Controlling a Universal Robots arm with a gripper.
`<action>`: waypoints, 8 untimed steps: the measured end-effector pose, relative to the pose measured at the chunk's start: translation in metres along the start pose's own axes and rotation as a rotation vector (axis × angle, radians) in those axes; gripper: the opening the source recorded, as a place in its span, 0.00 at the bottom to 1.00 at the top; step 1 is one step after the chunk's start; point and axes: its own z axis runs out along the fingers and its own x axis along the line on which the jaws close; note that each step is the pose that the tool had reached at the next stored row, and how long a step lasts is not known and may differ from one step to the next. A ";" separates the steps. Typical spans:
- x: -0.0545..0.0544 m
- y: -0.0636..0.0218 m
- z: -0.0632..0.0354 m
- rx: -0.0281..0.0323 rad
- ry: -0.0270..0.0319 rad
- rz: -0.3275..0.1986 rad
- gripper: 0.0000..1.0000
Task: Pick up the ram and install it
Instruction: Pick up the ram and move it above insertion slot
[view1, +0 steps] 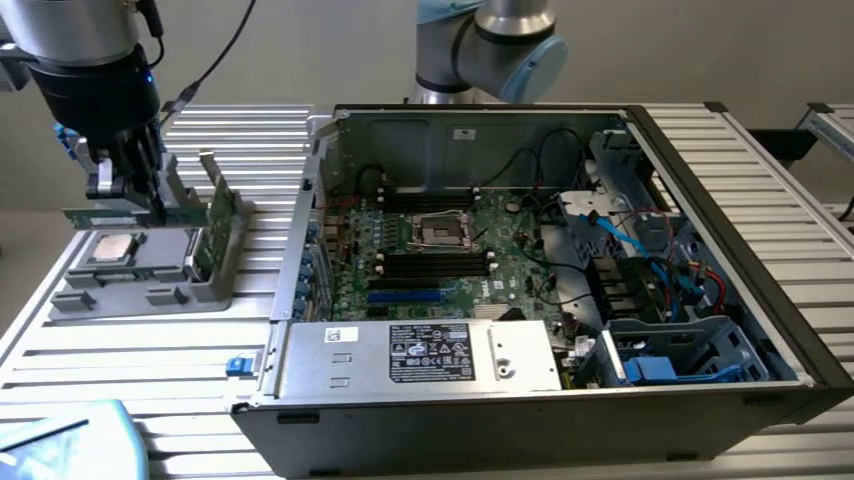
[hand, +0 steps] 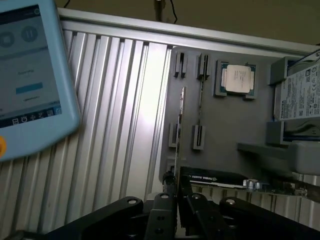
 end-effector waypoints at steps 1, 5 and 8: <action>0.000 -0.0029 -0.0024 0.0000 0.0000 0.000 0.14; 0.002 -0.0172 -0.0110 0.0000 0.0000 0.000 0.14; 0.004 -0.0291 -0.0175 0.0000 0.0000 0.000 0.14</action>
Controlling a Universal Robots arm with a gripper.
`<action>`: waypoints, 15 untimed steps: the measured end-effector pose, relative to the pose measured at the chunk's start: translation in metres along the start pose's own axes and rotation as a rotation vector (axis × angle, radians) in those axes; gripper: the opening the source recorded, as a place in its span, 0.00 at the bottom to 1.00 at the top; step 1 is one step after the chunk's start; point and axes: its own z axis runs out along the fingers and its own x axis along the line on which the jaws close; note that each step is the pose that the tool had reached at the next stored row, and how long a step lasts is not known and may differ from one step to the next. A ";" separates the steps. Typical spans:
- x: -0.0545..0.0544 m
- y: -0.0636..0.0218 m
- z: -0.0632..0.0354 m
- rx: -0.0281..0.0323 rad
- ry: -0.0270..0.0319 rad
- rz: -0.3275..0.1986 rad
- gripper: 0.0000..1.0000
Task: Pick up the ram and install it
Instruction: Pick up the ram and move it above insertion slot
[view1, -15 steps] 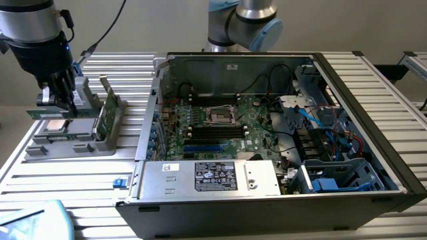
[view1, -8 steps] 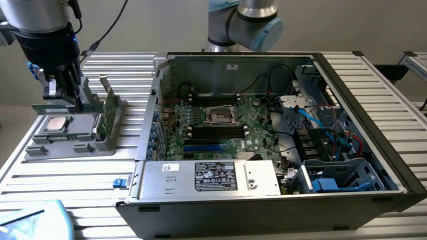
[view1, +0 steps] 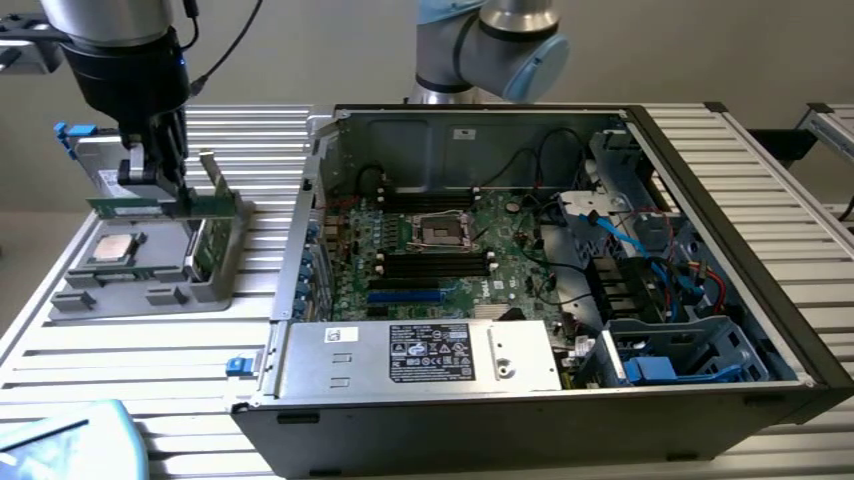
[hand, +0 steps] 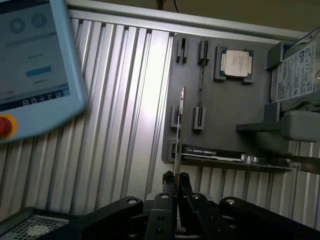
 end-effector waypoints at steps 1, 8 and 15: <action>0.001 -0.0039 -0.0023 0.0001 0.0000 0.000 0.14; 0.003 -0.0194 -0.0240 0.0001 -0.0001 0.000 0.14; 0.007 -0.0437 -0.0415 -0.0002 -0.0001 0.000 0.14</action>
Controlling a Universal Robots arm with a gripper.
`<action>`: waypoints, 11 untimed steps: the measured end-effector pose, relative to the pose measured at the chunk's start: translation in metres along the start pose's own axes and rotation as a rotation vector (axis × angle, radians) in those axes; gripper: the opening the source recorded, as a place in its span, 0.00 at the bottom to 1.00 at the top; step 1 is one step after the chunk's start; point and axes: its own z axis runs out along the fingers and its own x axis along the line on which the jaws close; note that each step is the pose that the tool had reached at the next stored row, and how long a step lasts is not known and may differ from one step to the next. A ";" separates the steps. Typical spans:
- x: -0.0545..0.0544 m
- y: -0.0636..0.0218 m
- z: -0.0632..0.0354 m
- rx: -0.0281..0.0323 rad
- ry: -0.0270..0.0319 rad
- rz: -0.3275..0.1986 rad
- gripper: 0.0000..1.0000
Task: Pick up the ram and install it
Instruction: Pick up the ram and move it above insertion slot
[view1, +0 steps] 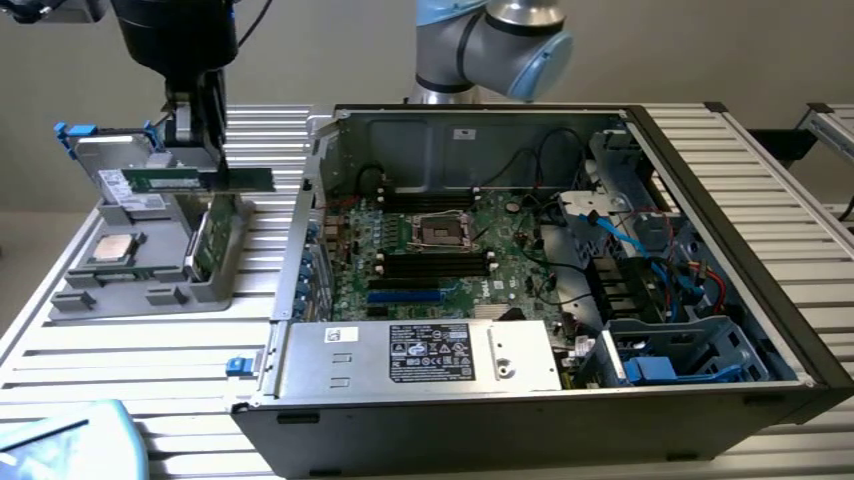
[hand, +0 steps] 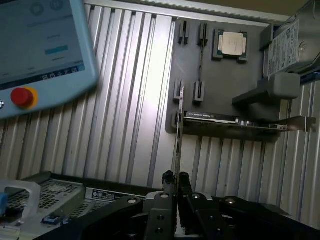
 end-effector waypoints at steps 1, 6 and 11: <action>0.001 -0.0042 -0.0019 0.0000 -0.0002 0.000 0.14; 0.004 -0.0257 -0.0108 0.0001 -0.0021 0.000 0.14; 0.008 -0.0473 -0.0186 0.0000 -0.0042 -0.001 0.14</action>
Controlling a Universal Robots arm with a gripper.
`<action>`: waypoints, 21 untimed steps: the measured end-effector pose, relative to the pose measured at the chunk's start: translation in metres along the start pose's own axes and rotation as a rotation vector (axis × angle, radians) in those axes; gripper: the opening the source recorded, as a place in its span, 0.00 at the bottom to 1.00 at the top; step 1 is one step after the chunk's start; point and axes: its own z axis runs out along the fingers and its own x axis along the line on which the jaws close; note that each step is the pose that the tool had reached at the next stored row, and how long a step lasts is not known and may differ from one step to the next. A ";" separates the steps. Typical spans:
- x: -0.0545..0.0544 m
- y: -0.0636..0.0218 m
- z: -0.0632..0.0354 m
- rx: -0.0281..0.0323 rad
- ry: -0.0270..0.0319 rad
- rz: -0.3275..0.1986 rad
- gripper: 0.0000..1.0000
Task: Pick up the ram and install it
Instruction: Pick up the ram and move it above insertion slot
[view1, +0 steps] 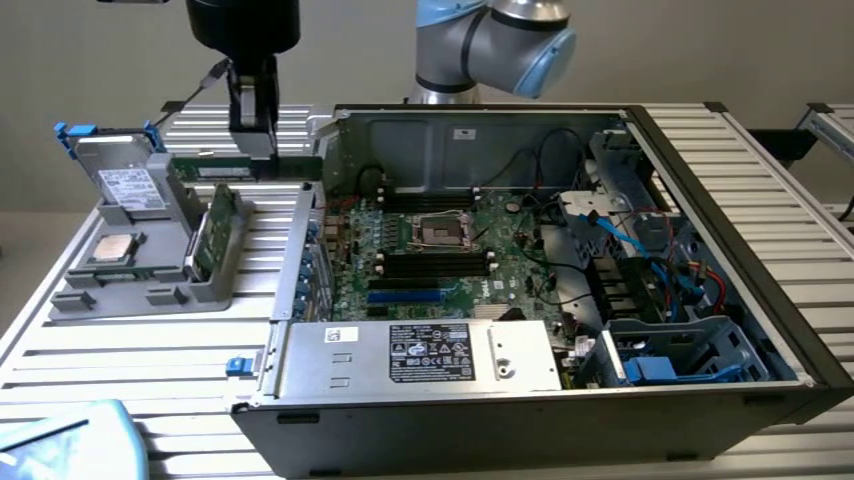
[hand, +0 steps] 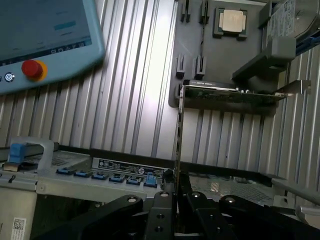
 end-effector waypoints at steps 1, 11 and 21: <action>0.001 -0.0044 -0.0012 -0.0002 -0.0003 0.000 0.14; 0.008 -0.0488 -0.0091 -0.0009 -0.0046 -0.001 0.14; 0.014 -0.0932 -0.0149 0.0011 -0.0191 -0.003 0.14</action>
